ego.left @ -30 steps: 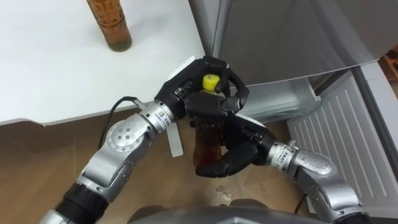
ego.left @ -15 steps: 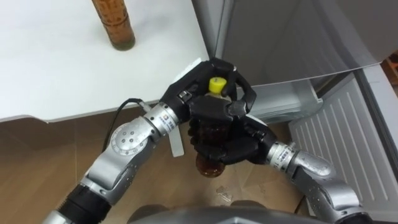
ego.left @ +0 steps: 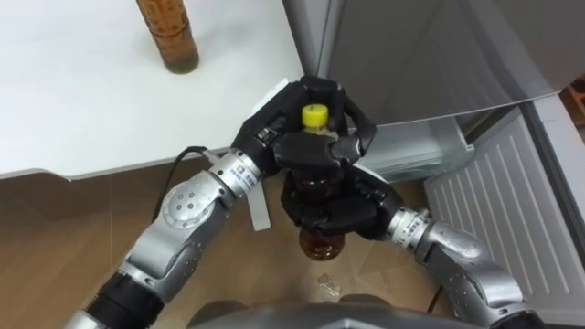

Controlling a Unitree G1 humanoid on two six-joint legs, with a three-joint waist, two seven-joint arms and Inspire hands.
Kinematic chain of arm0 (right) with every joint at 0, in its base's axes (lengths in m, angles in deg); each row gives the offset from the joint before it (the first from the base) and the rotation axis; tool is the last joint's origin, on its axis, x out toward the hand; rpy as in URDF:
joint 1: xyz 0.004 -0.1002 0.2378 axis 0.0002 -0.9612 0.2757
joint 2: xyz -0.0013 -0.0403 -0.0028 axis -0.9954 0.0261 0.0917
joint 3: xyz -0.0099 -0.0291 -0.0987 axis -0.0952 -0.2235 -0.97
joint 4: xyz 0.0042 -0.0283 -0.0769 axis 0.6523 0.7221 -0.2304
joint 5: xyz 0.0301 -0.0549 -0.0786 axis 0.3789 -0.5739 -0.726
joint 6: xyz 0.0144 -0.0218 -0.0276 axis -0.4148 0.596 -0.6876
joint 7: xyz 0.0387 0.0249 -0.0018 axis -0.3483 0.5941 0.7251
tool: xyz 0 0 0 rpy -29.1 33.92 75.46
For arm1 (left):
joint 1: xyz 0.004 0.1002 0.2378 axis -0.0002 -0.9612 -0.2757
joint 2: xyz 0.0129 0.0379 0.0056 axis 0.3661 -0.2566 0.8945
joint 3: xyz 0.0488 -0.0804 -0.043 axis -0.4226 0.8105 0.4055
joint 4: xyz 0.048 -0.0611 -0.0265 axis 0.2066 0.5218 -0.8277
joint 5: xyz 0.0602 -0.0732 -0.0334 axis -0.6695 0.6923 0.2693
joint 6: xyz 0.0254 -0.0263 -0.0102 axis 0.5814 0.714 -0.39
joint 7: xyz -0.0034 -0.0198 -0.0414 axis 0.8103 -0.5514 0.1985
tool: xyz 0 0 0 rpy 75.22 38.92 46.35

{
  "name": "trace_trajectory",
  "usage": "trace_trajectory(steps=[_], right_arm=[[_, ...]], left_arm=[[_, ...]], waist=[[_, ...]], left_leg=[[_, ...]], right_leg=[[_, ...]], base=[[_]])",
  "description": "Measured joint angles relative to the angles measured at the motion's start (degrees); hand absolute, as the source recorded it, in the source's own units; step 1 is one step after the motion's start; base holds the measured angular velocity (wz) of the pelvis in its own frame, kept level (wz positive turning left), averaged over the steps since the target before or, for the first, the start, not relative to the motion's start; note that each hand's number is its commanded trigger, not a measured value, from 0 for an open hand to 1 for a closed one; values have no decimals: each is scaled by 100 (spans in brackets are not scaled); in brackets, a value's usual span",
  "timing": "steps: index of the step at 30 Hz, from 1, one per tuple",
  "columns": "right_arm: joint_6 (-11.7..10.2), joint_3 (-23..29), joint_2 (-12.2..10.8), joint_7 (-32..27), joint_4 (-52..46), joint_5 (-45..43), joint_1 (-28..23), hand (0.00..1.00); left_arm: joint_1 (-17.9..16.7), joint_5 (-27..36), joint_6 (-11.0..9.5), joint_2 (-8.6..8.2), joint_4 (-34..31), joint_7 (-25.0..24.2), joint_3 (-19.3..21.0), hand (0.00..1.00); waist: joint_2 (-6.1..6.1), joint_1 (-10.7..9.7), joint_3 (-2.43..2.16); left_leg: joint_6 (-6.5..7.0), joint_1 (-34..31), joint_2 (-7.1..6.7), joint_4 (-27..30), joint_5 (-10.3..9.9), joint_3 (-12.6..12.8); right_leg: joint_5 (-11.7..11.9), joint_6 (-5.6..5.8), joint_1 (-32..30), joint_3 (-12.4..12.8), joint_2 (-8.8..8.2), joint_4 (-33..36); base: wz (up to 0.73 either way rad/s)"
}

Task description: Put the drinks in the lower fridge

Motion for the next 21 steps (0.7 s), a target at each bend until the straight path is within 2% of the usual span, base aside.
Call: trace_trajectory(steps=[5, 13, 16, 18, 19, 21], right_arm=[[-1, -20, -1, 4, 2, 14, 2, 100], [-112, -31, -29, 45, 0, 23, 43, 100], [-118, -30, -10, 117, 0, -16, 41, 100], [-125, -34, 33, 154, 1, -15, 28, 100], [-126, -41, 43, 154, 1, -15, 19, 100], [-125, -121, 128, 177, 1, -18, 6, 100]], left_arm=[[45, 0, -3, -41, -21, -6, 25, 0], [200, -8, -51, -54, -548, 57, 141, 0], [210, -105, -51, -84, -838, 100, 251, 0], [210, -216, -53, -94, -1272, 169, 345, 0], [210, -222, -73, -106, -1410, 211, 355, 0], [210, -297, -332, -202, -1785, 341, 399, 0]], waist=[[-7, -1, 1], [-25, 8, 3], [17, 17, 21], [53, 58, 30], [58, 76, 30], [88, 124, 23]], left_leg=[[-2, -32, 1, 20, -2, -17], [-3, -45, 3, 44, -3, -32], [-12, -116, 30, 177, -73, -60], [-15, -160, 50, 223, -102, -66], [-15, -160, 52, 217, -102, -66], [-17, -130, 56, 207, -102, -66]], right_leg=[[0, 0, -8, -18, 1, -9], [6, -8, 7, -26, 2, -39], [6, -8, 8, -39, 25, -37], [9, -13, -13, -38, 42, -36], [9, -13, -15, -38, 45, -37], [9, -13, 13, -36, 49, -39]], base=[[1], [0], [0], [0], [0], [0]])
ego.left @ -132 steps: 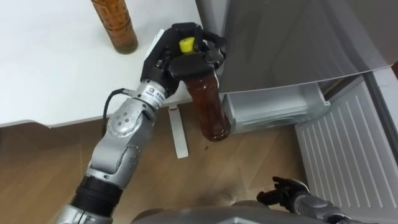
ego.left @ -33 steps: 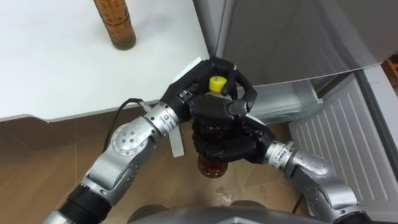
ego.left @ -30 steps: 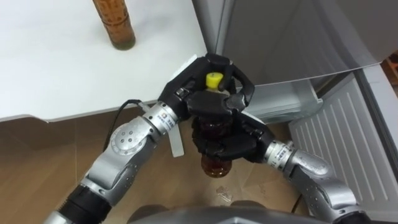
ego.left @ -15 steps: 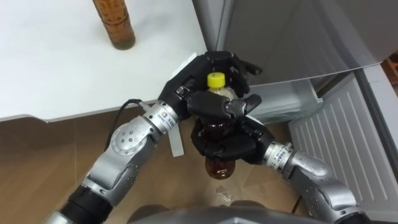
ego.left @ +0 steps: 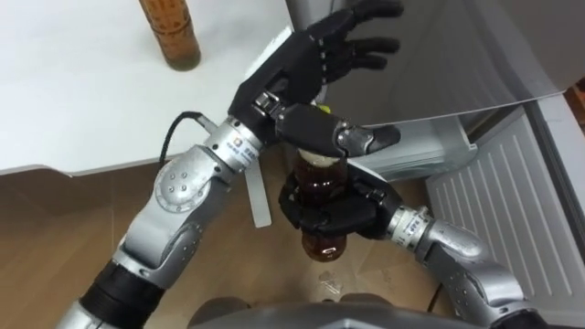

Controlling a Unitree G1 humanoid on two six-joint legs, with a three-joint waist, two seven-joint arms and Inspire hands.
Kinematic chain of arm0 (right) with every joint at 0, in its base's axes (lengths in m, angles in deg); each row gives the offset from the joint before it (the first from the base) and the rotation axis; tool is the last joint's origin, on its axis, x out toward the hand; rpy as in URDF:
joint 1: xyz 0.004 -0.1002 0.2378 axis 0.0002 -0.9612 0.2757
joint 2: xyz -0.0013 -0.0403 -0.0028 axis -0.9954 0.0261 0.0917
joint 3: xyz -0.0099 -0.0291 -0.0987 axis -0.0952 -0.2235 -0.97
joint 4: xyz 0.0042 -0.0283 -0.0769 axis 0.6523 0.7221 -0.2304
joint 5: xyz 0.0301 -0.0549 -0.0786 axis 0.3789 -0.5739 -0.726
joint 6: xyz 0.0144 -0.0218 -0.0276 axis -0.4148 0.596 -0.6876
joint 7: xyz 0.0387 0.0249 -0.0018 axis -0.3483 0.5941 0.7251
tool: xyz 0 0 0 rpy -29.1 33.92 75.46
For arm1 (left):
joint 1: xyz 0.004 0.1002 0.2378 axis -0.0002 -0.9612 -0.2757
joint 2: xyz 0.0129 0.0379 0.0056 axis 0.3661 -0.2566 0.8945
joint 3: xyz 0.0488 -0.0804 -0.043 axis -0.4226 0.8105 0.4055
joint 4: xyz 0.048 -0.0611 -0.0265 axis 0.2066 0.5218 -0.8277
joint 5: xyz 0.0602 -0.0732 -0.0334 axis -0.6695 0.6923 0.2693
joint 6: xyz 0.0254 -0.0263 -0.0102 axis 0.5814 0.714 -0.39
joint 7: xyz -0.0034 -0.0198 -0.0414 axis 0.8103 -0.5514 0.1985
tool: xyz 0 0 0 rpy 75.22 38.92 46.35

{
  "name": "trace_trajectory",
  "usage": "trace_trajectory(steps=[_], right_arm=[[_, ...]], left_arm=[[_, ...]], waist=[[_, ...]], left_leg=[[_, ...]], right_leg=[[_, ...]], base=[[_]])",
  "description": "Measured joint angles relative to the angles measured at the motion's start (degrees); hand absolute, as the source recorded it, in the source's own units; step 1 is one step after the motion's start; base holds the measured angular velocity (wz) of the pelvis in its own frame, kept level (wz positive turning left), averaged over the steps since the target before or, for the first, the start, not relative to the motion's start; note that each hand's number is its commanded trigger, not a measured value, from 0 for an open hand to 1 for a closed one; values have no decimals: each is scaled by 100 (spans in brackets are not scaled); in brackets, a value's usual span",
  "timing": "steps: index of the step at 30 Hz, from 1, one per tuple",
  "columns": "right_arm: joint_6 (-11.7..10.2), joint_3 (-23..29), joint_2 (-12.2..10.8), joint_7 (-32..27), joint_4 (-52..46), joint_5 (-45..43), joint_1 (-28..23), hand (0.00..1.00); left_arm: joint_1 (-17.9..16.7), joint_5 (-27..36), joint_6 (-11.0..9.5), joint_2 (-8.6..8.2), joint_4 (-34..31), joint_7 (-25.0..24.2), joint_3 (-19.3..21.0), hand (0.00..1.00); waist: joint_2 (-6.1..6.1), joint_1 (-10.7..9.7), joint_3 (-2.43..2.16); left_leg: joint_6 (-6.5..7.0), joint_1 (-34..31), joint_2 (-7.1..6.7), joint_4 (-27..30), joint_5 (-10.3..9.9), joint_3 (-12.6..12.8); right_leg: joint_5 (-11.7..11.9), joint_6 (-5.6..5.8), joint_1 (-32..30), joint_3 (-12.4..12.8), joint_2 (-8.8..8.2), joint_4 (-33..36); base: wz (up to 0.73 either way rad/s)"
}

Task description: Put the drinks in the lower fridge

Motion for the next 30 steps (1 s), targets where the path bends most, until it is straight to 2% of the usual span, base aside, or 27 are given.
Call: trace_trajectory(steps=[3, 7, 13, 16, 19, 20, 23, 25, 26, 28, 29, 30], right_arm=[[-26, -44, 23, 43, 26, -6, -17, 100], [-29, -80, 87, 128, 20, -25, -139, 100], [-39, -43, 110, 157, 18, -40, -331, 100], [-40, -43, 132, 157, 18, -41, -367, 100], [-214, -19, 120, 153, 8, -44, -440, 100], [-261, 53, 105, 154, -51, -77, -535, 100], [-317, 263, 47, 282, -140, -283, -706, 100], [-333, 460, -68, 356, -142, -421, -795, 100], [-333, 599, -120, 370, -142, -489, -829, 100], [-337, 807, -177, 379, -143, -571, -921, 100], [-339, 908, -197, 376, -145, -665, -983, 100], [-339, 974, -189, 392, -146, -667, -1056, 100]], left_arm=[[2, 4, -274, -92, -244, 119, 92, 0], [10, 256, -322, -97, -511, 259, 261, 0], [11, 302, -535, -167, -912, 363, 723, 0], [21, 297, -775, -179, -1159, 537, 799, 0], [44, 289, -851, -189, -1443, 671, 1043, 0], [42, 258, -902, -219, -1596, 775, 1249, 0], [42, -73, -1237, -267, -1742, 1192, 1787, 0], [37, -389, -1318, -267, -1761, 1468, 2156, 0], [28, -505, -1332, -267, -1832, 1650, 2389, 0], [15, -730, -1429, -267, -1913, 1940, 2758, 0], [9, -906, -1563, -258, -1912, 2160, 3053, 0], [-27, -985, -1660, -248, -1905, 2363, 3397, 0]], waist=[[5, 17, 3], [-7, 62, 4], [-31, 135, -1], [-81, 199, -11], [-135, 347, -34], [-140, 387, -34], [-140, 512, -30], [-138, 635, -26], [-105, 721, -4], [-48, 823, -13], [9, 961, -16], [44, 1006, -27]], left_leg=[[0, 40, 0, -3, 0, -3], [-1, 66, -1, -4, 0, -33], [-5, 53, 5, 1, -3, -78], [-6, 62, 5, 13, -2, -113], [-7, 121, 5, 22, -1, -150], [-7, 141, 4, 11, -1, -154], [-12, 205, 0, -1, -4, -205], [-28, 259, 1, -1, -14, -243], [-34, 276, 6, 4, -19, -255], [-34, 286, 3, 5, -19, -289], [-34, 281, 3, -12, -19, -303], [-35, 294, 3, -39, -18, -312]], right_leg=[[0, 0, 42, 3, 0, -7], [0, 0, 77, -10, 2, -7], [0, 0, 81, -62, 7, -2], [0, 0, 119, -106, 5, -4], [0, 0, 186, -146, 6, -11], [0, 0, 208, -154, 6, -12], [0, 0, 317, -240, 3, -44], [0, -1, 413, -331, 5, -115], [1, -1, 445, -333, 12, -123], [1, -1, 453, -351, 11, -118], [0, -1, 466, -388, 11, -120], [0, -1, 477, -401, 11, -124]], base=[[0], [3], [2], [7], [4], [0], [8], [11], [4], [7], [5], [6]])
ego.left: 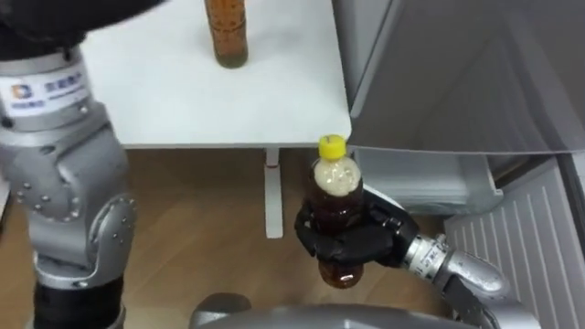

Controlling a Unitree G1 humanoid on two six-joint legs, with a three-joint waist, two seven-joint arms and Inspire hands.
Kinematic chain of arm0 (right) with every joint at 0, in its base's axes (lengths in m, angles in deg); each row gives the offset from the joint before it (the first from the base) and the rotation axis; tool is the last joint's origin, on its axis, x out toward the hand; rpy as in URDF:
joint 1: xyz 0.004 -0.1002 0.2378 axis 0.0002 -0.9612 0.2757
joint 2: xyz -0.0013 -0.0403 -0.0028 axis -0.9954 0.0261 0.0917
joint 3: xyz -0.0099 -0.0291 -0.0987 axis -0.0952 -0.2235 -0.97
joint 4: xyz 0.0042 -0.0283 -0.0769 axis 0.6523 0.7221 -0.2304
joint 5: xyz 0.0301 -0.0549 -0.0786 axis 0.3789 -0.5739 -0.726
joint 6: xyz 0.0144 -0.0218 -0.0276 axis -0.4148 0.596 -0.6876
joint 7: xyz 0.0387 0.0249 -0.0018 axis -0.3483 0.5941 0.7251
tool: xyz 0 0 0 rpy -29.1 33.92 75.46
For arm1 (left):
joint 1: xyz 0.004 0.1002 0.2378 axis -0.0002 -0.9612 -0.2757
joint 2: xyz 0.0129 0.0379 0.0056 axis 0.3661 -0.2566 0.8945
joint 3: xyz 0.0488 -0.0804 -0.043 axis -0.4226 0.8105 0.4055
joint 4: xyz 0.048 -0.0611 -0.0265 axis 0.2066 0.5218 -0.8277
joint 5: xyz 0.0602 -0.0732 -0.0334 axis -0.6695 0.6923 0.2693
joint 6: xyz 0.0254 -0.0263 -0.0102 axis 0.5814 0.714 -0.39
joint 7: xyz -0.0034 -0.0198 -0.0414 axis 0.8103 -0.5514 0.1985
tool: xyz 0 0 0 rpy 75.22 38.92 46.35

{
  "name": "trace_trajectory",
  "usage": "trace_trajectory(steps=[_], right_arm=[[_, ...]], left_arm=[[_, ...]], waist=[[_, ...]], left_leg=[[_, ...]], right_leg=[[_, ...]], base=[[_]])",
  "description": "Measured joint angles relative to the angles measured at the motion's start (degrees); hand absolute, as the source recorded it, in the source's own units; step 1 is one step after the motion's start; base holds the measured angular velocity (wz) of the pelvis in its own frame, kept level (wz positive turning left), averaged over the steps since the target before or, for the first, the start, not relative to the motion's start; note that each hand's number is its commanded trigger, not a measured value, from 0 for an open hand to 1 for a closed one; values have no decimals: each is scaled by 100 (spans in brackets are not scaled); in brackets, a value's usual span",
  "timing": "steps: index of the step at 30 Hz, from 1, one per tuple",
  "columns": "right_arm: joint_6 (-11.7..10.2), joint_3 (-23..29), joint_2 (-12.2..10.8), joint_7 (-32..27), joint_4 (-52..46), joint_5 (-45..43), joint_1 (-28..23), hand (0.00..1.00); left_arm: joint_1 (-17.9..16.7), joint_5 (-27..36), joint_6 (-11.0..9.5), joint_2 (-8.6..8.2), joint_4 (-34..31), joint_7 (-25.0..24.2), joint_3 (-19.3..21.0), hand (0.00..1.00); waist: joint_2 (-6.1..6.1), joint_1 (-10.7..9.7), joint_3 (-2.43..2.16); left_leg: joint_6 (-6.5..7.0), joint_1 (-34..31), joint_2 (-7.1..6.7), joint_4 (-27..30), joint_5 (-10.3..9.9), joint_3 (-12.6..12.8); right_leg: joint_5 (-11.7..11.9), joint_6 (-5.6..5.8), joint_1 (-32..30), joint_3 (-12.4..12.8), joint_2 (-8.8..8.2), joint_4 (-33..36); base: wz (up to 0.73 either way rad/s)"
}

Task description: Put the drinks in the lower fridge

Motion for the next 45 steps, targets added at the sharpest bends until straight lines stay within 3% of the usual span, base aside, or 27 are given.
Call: trace_trajectory(steps=[5, 9, 11, 16, 20, 22, 24, 28, 35, 40, 42, 45], right_arm=[[1, 357, -44, -3, -95, -65, -506, 100], [91, 558, -26, -30, -139, -171, -675, 100], [221, 589, -7, -113, -300, -267, -711, 100], [476, 638, -11, -307, -582, -403, -662, 100], [752, 636, -19, -542, -607, -465, -661, 100], [838, 636, -24, -594, -611, -501, -653, 100], [946, 644, -20, -589, -657, -595, -595, 100], [948, 639, -18, -553, -656, -683, -425, 100], [1065, 639, 21, -502, -636, -680, -377, 100], [1204, 716, 26, -516, -601, -666, -350, 100], [1324, 742, 25, -518, -600, -666, -233, 100], [1323, 753, -30, -517, -406, -672, 6, 100]], left_arm=[[-204, -8, -245, 37, 146, 1031, 1334, 0], [-482, 713, -259, 120, 732, 1719, 2234, 0], [-595, 1159, -201, 232, 1180, 1970, 2451, 0], [-955, 2009, 93, 271, 2309, 2299, 2770, 0], [-1279, 2759, 446, 306, 3523, 2580, 2648, 0], [-1373, 2813, 585, 302, 3987, 2647, 2477, 0], [-1476, 2870, 709, 302, 4526, 2647, 2189, 0], [-1603, 2880, 850, 293, 5123, 2474, 1558, 0], [-1631, 2991, 1151, 299, 6687, 1726, 664, 0], [-1700, 3557, 1640, 245, 7886, 981, 123, 0], [-1860, 3608, 1787, 245, 8363, 558, -95, 0], [-1877, 3500, 2029, 234, 9120, 16, -227, 0]], waist=[[121, 293, -34], [180, 491, -34], [194, 607, -64], [179, 696, -82], [159, 706, -83], [139, 717, -87], [131, 681, -88], [121, 544, -83], [112, 314, -40], [106, 229, -43], [105, 250, -41], [114, 136, -31]], left_leg=[[-10, 101, -10, -43, 9, -60], [-11, 185, -16, -63, 9, -112], [-14, 187, -18, -99, 9, -112], [-28, 201, -34, -163, 27, -126], [-27, 180, -41, -160, 29, -130], [-27, 175, -40, -180, 28, -128], [-26, 188, -40, -194, 28, -137], [-26, 184, -47, -204, 28, -208], [-26, 153, -49, -248, 27, -187], [-26, 90, -45, -289, 27, -155], [-26, 81, -31, -303, 28, -42], [-26, 82, -28, -310, 27, -24]], right_leg=[[0, 0, 141, -64, 4, -86], [0, 0, 195, -192, -5, -124], [-1, 0, 198, -253, -6, -183], [-2, -3, 230, -288, -12, -236], [1, -8, 223, -294, -13, -270], [1, -8, 191, -293, -14, -252], [1, -8, 196, -304, -15, -252], [1, -8, 255, -355, -23, -249], [1, -8, 221, -380, -25, -250], [1, -7, 119, -365, -23, -250], [1, -7, 52, -231, -13, -242], [1, -7, 49, -206, -11, -249]], base=[[6], [4], [0], [1], [0], [0], [0], [7], [0], [-4], [-21], [-5]])
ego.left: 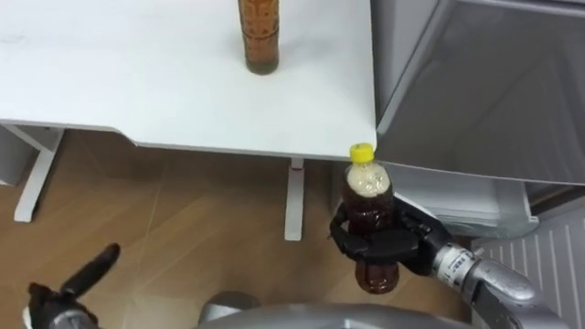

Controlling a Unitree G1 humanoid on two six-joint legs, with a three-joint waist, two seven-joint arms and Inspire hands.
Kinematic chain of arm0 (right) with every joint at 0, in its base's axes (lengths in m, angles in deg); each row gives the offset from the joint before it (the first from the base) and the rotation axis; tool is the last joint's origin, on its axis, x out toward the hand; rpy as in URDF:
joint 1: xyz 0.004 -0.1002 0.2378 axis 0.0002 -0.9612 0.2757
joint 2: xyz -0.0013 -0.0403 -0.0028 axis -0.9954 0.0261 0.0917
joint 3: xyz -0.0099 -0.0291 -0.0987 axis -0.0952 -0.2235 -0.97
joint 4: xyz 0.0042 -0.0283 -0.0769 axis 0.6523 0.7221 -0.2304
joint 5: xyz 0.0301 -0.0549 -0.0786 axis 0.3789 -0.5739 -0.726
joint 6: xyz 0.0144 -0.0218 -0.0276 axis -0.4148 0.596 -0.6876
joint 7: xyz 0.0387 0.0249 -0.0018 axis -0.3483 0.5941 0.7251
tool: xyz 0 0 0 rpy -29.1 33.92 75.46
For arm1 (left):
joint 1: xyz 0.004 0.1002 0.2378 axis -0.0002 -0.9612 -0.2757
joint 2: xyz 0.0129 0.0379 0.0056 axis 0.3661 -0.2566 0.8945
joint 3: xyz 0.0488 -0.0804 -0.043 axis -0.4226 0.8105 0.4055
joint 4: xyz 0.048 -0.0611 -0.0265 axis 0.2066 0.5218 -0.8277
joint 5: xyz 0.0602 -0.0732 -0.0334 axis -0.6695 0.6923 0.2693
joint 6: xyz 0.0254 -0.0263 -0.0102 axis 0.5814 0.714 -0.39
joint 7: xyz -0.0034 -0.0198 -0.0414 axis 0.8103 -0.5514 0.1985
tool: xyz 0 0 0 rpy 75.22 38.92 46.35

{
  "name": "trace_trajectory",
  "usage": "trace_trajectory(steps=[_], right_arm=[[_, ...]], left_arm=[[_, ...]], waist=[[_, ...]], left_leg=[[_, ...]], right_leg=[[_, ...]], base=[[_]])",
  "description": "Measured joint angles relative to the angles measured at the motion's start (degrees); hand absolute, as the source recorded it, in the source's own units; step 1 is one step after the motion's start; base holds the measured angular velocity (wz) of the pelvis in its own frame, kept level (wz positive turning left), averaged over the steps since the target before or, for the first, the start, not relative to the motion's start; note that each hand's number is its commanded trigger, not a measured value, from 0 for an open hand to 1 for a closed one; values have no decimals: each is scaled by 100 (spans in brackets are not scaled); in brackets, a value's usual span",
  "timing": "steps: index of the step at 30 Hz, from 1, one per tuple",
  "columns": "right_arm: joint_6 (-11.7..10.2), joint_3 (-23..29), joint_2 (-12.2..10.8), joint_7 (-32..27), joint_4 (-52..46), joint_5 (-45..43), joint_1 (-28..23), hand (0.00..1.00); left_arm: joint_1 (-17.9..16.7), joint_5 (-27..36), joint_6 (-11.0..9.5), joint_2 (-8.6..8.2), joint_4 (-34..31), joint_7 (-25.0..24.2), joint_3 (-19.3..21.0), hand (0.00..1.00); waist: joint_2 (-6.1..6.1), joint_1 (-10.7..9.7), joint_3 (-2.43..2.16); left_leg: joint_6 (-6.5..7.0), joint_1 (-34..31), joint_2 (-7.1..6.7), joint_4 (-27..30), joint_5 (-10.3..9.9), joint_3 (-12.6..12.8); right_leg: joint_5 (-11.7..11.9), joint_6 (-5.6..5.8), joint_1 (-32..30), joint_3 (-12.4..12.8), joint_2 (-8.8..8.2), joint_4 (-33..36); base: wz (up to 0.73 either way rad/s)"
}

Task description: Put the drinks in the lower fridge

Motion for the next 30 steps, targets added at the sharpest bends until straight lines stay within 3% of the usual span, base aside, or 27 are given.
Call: trace_trajectory(steps=[6, 9, 11, 15, 20, 28, 30], right_arm=[[1, 7, -99, 9, 122, 39, 133, 100], [0, 80, -99, 4, 189, 70, 223, 100], [0, 173, -125, -12, 210, 68, 251, 100], [-1, 234, -165, -208, 210, 50, 284, 100], [-21, 252, -174, -504, 204, -31, 304, 100], [-92, 266, -310, -1250, -351, -1084, 307, 100], [-204, 264, -378, -1515, -364, -1144, 308, 100]], left_arm=[[176, -709, 468, -106, 1022, -900, -105, 0], [279, -1259, 646, -128, 1145, -1139, -250, 0], [358, -1665, 711, -132, 1152, -1316, -316, 0], [684, -2562, 808, -141, 1165, -1698, -639, 0], [858, -3183, 786, -101, 1160, -1918, -763, 0], [1006, -3244, 654, -134, 1155, -2173, -1006, 0], [1075, -3311, 635, -155, 1155, -2184, -1117, 0]], waist=[[-9, -211, 3], [27, -372, 20], [23, -403, 7], [63, -687, -9], [90, -867, -25], [106, -991, -34], [123, -1012, -32]], left_leg=[[2, -118, 0, 56, -3, -41], [3, -119, 1, 72, -3, -24], [3, -149, 2, 79, -2, 45], [5, -207, 10, 68, -2, 101], [7, -110, 20, 78, -3, 249], [11, -172, 33, 69, -6, 438], [15, -172, 28, 77, -8, 448]], right_leg=[[0, 0, -67, -20, 0, 23], [0, 0, -97, 58, 0, 70], [0, 0, -157, 85, -1, 80], [0, 0, -256, 151, 1, 132], [0, 0, -264, 307, 7, 176], [0, 0, -468, 496, 13, 276], [0, 0, -469, 535, 14, 276]], base=[[5], [-2], [-14], [-8], [-17], [-13], [0]])
